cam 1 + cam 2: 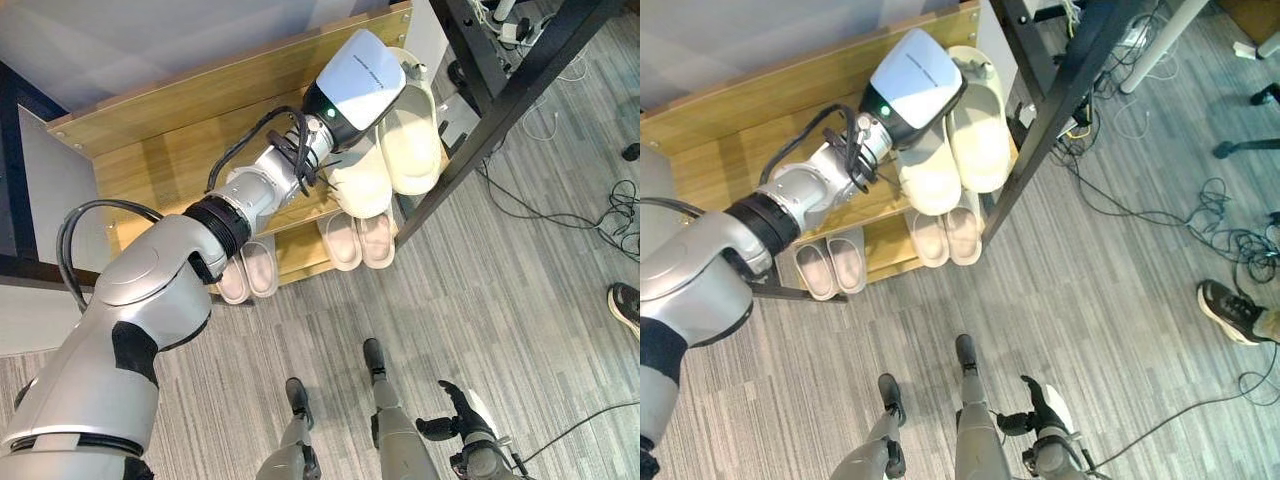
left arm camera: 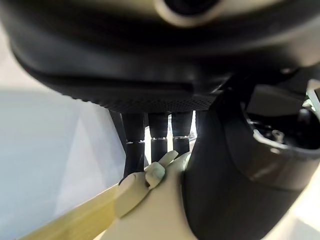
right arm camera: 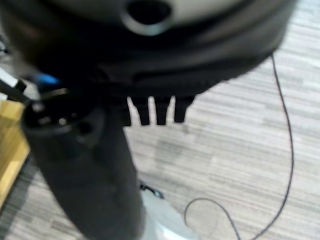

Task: Arrange the slippers neatly on the shoe rack.

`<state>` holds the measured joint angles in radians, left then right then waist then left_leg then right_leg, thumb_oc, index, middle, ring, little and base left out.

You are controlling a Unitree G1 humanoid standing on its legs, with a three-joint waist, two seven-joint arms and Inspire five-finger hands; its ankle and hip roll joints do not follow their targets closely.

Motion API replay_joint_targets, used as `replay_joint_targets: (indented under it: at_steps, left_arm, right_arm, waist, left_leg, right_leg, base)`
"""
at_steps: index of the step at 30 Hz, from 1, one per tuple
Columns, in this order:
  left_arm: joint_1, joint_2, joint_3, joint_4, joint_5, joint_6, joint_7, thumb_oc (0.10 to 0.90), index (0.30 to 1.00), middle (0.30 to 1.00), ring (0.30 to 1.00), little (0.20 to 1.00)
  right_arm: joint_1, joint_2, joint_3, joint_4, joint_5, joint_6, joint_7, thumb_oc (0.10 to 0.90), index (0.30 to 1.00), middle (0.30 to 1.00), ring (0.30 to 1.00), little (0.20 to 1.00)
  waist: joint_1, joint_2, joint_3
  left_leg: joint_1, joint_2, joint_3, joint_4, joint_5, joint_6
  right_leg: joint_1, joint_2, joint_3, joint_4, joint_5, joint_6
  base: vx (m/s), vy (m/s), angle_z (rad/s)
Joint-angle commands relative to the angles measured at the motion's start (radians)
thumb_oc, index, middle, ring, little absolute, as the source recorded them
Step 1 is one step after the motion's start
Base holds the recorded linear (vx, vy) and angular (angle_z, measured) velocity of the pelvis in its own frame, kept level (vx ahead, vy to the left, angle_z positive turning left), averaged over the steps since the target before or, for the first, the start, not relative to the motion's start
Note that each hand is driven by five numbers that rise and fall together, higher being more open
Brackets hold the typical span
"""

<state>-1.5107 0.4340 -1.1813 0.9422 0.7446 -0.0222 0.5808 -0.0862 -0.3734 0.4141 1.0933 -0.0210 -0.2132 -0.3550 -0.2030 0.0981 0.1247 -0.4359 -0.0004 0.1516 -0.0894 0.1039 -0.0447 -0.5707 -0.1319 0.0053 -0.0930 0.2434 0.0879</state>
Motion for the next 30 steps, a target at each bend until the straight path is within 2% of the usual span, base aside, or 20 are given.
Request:
replay_joint_targets:
  at_steps: [1, 2, 17, 25, 30]
  left_arm:
    - [-0.314, 0.003, 0.031, 0.09, 0.0, 0.031, 0.062, 0.696, 0.745, 0.745, 0.745, 0.745]
    - [-0.317, 0.003, 0.031, 0.091, 0.0, 0.033, 0.063, 0.8, 0.9, 0.9, 0.9, 0.9]
    - [-0.349, 0.0, 0.035, 0.159, -0.058, 0.027, 0.007, 0.8, 0.9, 0.9, 0.9, 0.9]
    - [-0.349, 0.031, 0.051, 0.152, -0.104, 0.024, -0.012, 0.8, 0.9, 0.9, 0.9, 0.9]
    - [-0.338, 0.021, 0.072, 0.138, -0.155, 0.0, -0.045, 0.8, 0.9, 0.9, 0.9, 0.9]
  right_arm:
    - [-0.024, -0.083, -0.038, 0.044, 0.025, -0.02, -0.027, 0.8, 0.9, 0.9, 0.9, 0.9]
    - [-0.025, -0.083, -0.037, 0.044, 0.025, -0.019, -0.026, 0.8, 0.9, 0.9, 0.9, 0.9]
    - [-0.034, -0.079, -0.033, 0.04, 0.031, -0.008, -0.004, 0.8, 0.9, 0.9, 0.9, 0.9]
    - [-0.031, -0.074, -0.024, 0.035, 0.031, 0.004, 0.019, 0.8, 0.9, 0.9, 0.9, 0.9]
    - [-0.032, -0.071, -0.021, 0.039, 0.036, 0.016, 0.029, 0.8, 0.9, 0.9, 0.9, 0.9]
  waist:
    - [-0.021, 0.037, 0.024]
    - [-0.022, 0.036, 0.023]
    - [-0.012, 0.033, 0.011]
    - [0.003, 0.033, 0.005]
    - [0.015, 0.028, 0.014]
  left_leg:
    - [-0.045, -0.009, -0.036, 0.002, -0.052, -0.003]
    - [-0.046, -0.009, -0.037, 0.002, -0.052, -0.002]
    - [-0.034, -0.017, -0.048, 0.002, -0.053, 0.001]
    - [-0.024, -0.02, -0.053, 0.002, -0.046, 0.002]
    - [-0.023, -0.023, -0.063, 0.002, -0.04, 0.004]
  right_leg:
    - [0.045, -0.015, -0.026, 0.006, -0.119, 0.097]
    - [0.045, -0.015, -0.026, 0.006, -0.118, 0.097]
    - [0.058, -0.023, -0.029, 0.006, -0.114, 0.099]
    - [0.076, -0.028, -0.037, 0.006, -0.113, 0.099]
    - [0.081, -0.028, -0.046, 0.006, -0.114, 0.097]
  base:
    - [0.0, 0.0, 0.0]
    - [0.0, 0.0, 0.0]
    - [0.0, 0.0, 0.0]
    - [0.0, 0.0, 0.0]
    - [-0.03, 0.002, 0.02]
